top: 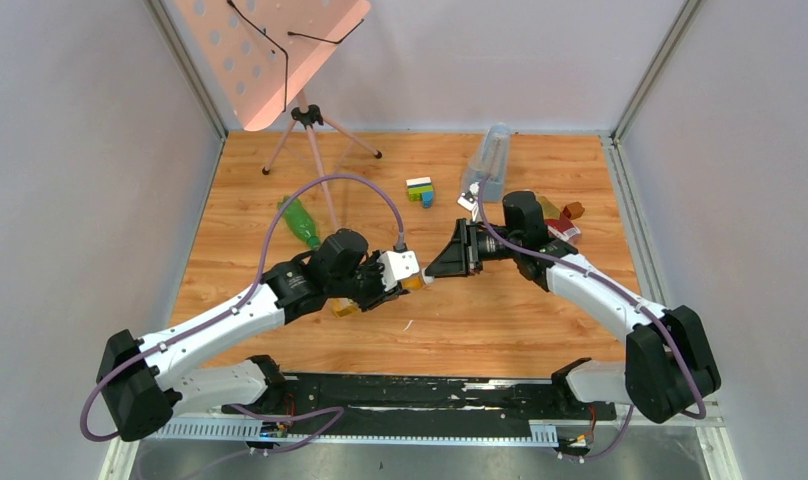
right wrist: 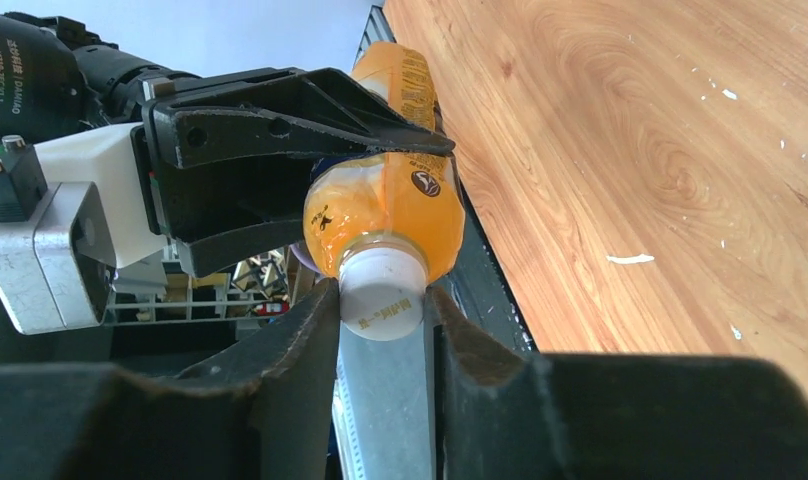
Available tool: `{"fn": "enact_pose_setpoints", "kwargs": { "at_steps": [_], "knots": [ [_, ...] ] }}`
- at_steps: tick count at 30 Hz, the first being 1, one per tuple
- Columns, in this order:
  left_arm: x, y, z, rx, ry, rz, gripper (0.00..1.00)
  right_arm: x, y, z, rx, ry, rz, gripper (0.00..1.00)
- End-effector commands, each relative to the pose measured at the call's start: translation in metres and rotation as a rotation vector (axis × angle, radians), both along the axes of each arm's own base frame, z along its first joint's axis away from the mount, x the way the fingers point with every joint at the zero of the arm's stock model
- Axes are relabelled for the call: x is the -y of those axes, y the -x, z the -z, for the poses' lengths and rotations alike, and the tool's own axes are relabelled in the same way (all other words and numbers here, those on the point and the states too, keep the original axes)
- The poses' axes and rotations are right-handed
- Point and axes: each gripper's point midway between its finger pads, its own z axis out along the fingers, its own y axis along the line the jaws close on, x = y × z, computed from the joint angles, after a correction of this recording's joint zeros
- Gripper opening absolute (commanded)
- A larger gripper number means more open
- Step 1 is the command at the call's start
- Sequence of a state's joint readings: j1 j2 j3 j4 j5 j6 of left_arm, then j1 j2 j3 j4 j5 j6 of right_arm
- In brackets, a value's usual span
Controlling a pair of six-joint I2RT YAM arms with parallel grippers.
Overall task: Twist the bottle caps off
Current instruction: Unscrew the bottle cap from the plastic bottle.
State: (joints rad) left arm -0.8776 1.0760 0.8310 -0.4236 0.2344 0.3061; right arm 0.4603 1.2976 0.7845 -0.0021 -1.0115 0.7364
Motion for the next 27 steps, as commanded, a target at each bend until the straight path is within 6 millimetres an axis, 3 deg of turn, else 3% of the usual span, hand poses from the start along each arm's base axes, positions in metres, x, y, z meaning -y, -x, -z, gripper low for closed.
{"fn": "enact_pose_setpoints", "kwargs": {
  "at_steps": [1, 4, 5, 15, 27],
  "knots": [
    [0.013, -0.001, -0.016, 0.044, 0.059, 0.049, 0.0, -0.01, -0.003, -0.018, 0.102, -0.036, -0.035, 0.25],
    [0.013, 0.0, -0.016, 0.039, 0.061, 0.045, 0.0, -0.009, -0.002, -0.02, 0.164, -0.036, -0.056, 0.01],
    [0.013, 0.0, -0.016, 0.036, 0.062, 0.042, 0.0, -0.008, -0.001, -0.021, 0.182, -0.036, -0.061, 0.0],
    [0.02, 0.006, -0.018, -0.049, 0.081, 0.032, 0.0, -0.01, 0.019, -0.023, 0.501, -0.049, -0.14, 0.0],
    [0.034, 0.037, -0.033, -0.148, 0.152, 0.196, 0.0, -0.005, 0.034, -0.035, 0.797, -0.098, -0.151, 0.0]
  ]
}}
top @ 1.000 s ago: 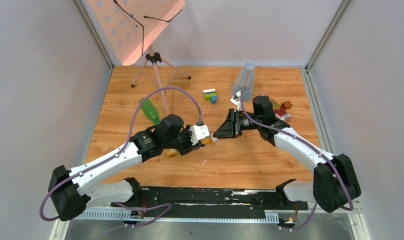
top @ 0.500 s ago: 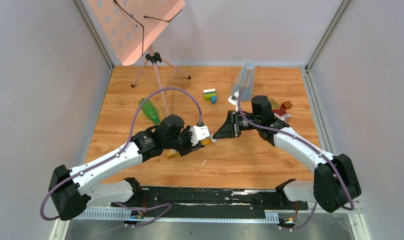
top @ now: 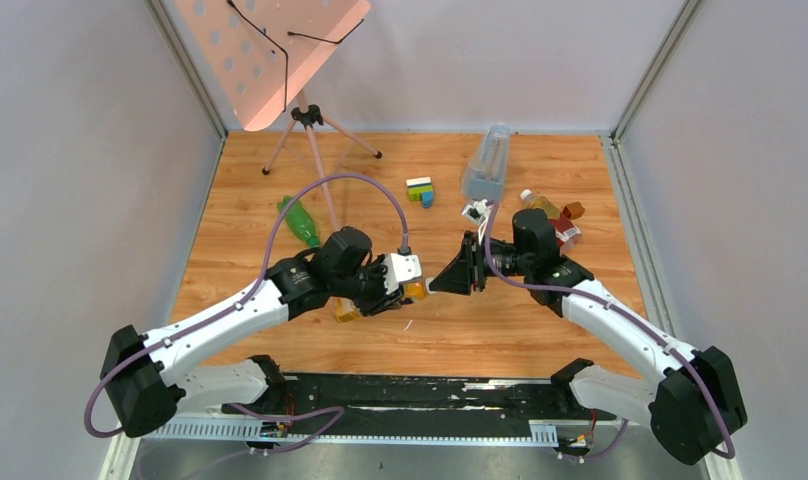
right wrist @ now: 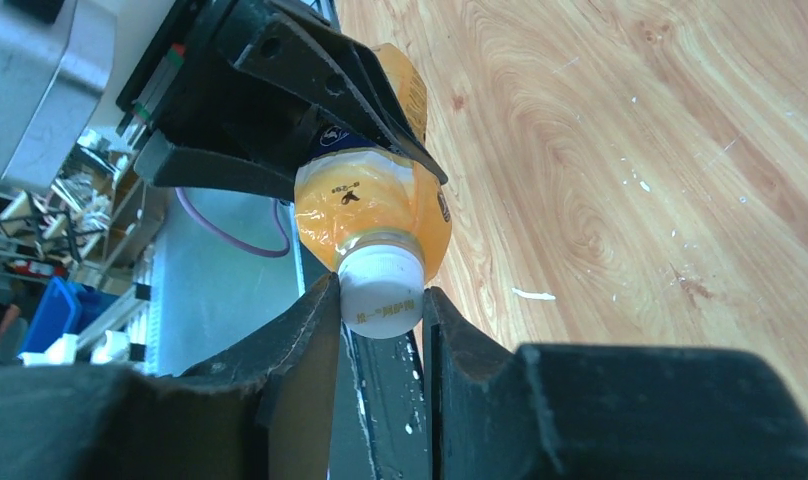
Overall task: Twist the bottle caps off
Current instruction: Unscrew the bottle cap from the plastic bottle.
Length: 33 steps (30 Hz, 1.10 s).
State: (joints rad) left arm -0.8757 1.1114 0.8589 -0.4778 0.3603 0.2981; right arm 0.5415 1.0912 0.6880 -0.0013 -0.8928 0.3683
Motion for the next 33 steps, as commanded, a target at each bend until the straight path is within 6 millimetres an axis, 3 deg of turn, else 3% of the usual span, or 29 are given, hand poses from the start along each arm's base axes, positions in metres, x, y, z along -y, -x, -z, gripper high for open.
{"fn": "enact_pose_setpoints", "kwargs": {
  "at_steps": [1, 10, 16, 25, 33],
  "knots": [
    [0.027, 0.021, -0.041, -0.062, 0.163, 0.122, 0.0, -0.01, 0.011, -0.034, 0.341, -0.095, -0.125, 0.0],
    [0.03, 0.044, -0.059, -0.149, 0.223, 0.239, 0.0, -0.006, 0.029, -0.042, 0.529, -0.136, -0.21, 0.0],
    [0.029, 0.054, -0.059, -0.212, 0.206, 0.28, 0.0, -0.004, 0.052, -0.033, 0.814, -0.154, -0.36, 0.0],
    [0.03, 0.061, -0.06, -0.252, 0.217, 0.316, 0.0, -0.001, 0.054, -0.025, 1.178, -0.125, -0.378, 0.0],
    [0.028, 0.065, -0.057, -0.275, 0.207, 0.322, 0.0, 0.002, 0.041, -0.03, 1.298, -0.089, -0.299, 0.0]
  ]
}}
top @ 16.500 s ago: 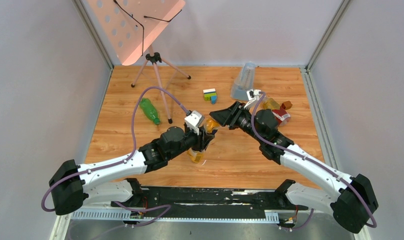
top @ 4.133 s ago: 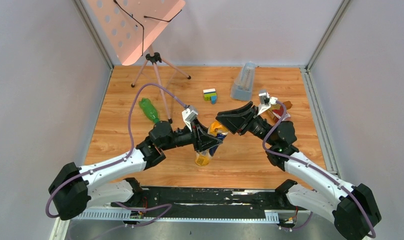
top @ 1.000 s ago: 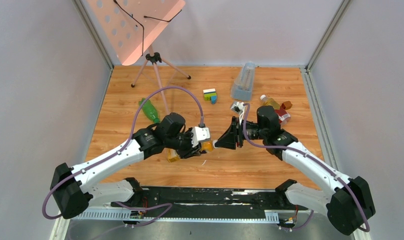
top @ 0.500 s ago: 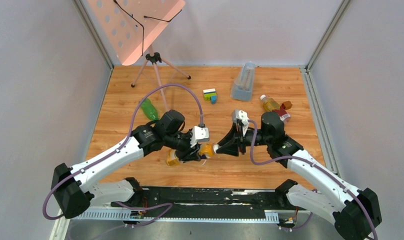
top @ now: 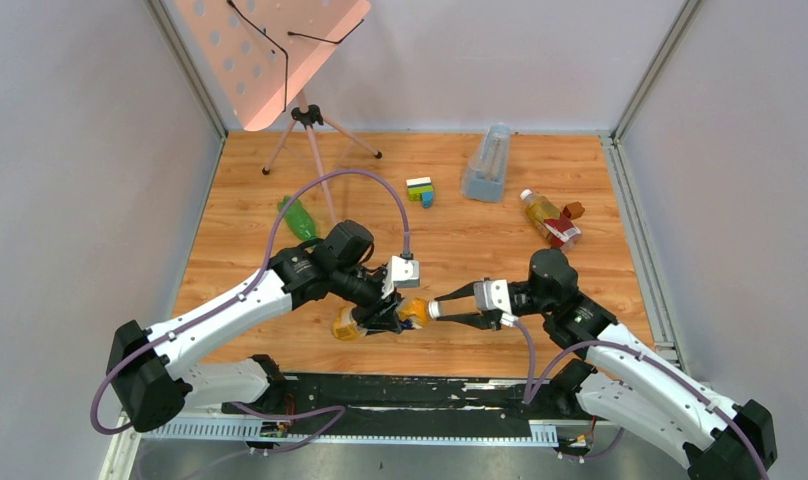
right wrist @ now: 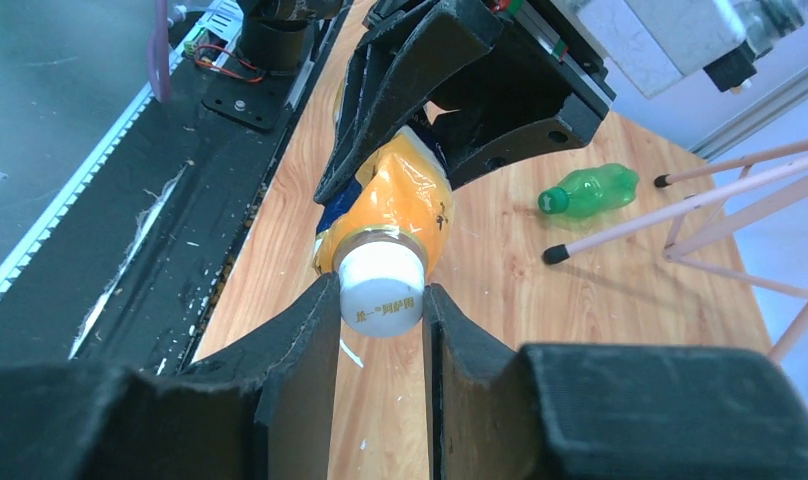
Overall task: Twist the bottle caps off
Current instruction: Unscrew the bottle cap from the plastic bottle.
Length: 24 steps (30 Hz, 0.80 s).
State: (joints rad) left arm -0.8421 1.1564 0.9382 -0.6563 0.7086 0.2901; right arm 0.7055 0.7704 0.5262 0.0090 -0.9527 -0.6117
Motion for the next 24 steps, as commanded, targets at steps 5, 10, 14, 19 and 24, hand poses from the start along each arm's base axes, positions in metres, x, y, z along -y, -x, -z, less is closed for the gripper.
{"fn": "enact_pose_setpoints", "kwargs": {
  "at_steps": [5, 10, 14, 19, 24],
  "knots": [
    [0.02, -0.007, -0.034, 0.055, 0.119, 0.008, 0.0, 0.0, -0.023, -0.027, 0.084, -0.068, 0.14, 0.41],
    [0.011, -0.034, -0.018, 0.156, 0.051, -0.135, 0.0, 0.004, 0.009, -0.03, -0.033, -0.072, 0.023, 0.77],
    [0.007, -0.042, -0.013, 0.19, 0.036, -0.171, 0.0, 0.007, 0.006, -0.031, -0.111, -0.085, 0.086, 0.79],
    [-0.003, -0.066, -0.007, 0.282, -0.012, -0.282, 0.0, 0.009, -0.009, -0.031, -0.231, -0.118, 0.213, 0.83],
    [-0.011, -0.081, -0.013, 0.38, 0.025, -0.375, 0.0, 0.012, -0.044, -0.047, -0.423, -0.226, 0.439, 0.85]
  ]
}}
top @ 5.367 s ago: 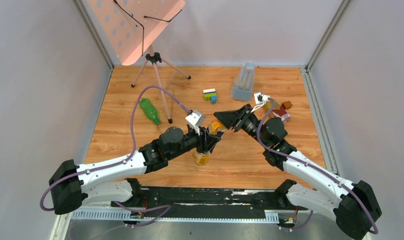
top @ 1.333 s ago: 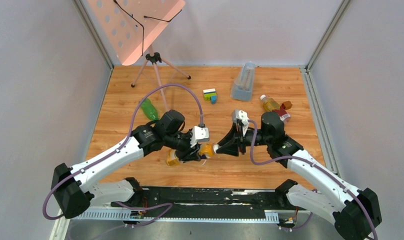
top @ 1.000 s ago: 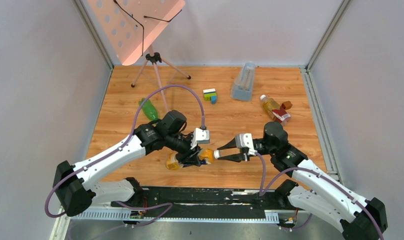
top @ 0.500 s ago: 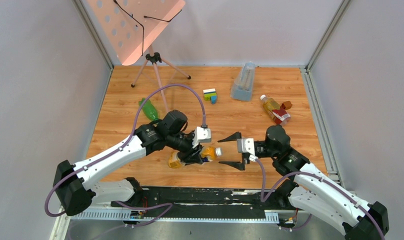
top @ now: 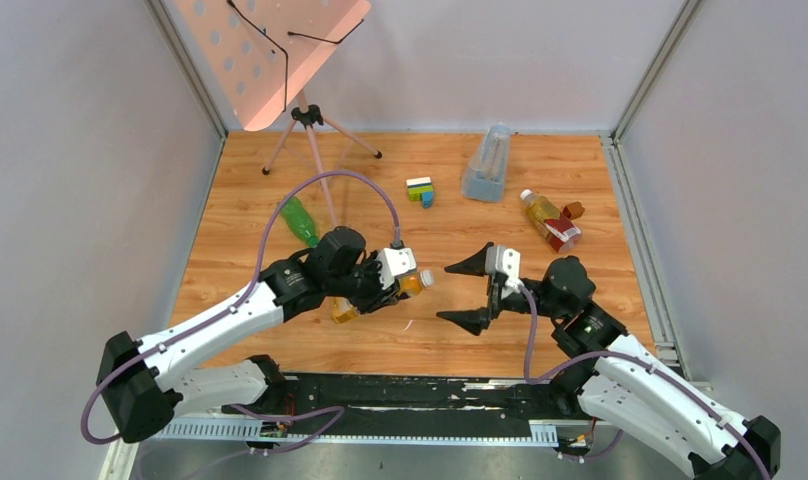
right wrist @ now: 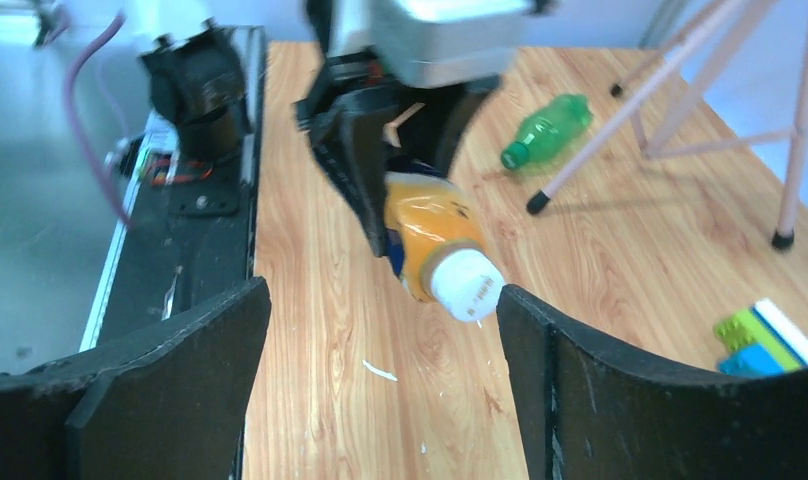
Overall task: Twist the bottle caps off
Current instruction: Unscrew the bottle cap from the plastic bottle.
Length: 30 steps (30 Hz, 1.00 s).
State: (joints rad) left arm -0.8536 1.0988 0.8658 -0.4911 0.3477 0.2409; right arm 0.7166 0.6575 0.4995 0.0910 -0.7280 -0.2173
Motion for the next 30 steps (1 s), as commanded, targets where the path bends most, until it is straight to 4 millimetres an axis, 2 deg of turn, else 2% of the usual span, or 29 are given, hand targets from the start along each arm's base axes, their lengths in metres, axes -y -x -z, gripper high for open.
{"fn": "enact_pose_setpoints", "kwargs": {
  "at_steps": [1, 4, 6, 8, 9, 14, 20, 28, 30],
  "knots": [
    [-0.005, -0.022, -0.024, 0.165, 0.084, -0.104, 0.0, 0.005, -0.043, -0.026, -0.231, -0.151, 0.286, 0.85],
    [-0.007, -0.025, -0.033, 0.237, 0.131, -0.119, 0.0, 0.016, -0.08, -0.024, -0.439, -0.204, 0.527, 0.85],
    [-0.013, -0.027, -0.036, 0.272, 0.136, -0.141, 0.0, 0.023, -0.1, -0.012, -0.561, -0.202, 0.672, 0.85],
    [-0.016, -0.029, -0.037, 0.286, 0.135, -0.156, 0.0, 0.027, -0.111, 0.003, -0.691, -0.152, 0.763, 0.83],
    [-0.017, -0.028, -0.036, 0.292, 0.13, -0.152, 0.0, 0.026, -0.113, 0.002, -0.753, -0.141, 0.766, 0.83],
    [-0.014, -0.025, -0.027, 0.313, 0.1, -0.122, 0.0, 0.0, -0.097, 0.003, -1.045, -0.12, 0.579, 0.84],
    [-0.011, -0.026, -0.018, 0.324, 0.055, -0.092, 0.0, -0.022, -0.078, -0.005, -1.181, -0.129, 0.389, 0.79],
    [-0.011, -0.026, -0.015, 0.328, 0.046, -0.097, 0.0, -0.033, -0.072, 0.004, -1.249, -0.082, 0.314, 0.62],
    [-0.012, -0.026, -0.016, 0.333, 0.046, -0.098, 0.0, -0.034, -0.072, 0.007, -1.258, -0.073, 0.313, 0.53]
  ]
}}
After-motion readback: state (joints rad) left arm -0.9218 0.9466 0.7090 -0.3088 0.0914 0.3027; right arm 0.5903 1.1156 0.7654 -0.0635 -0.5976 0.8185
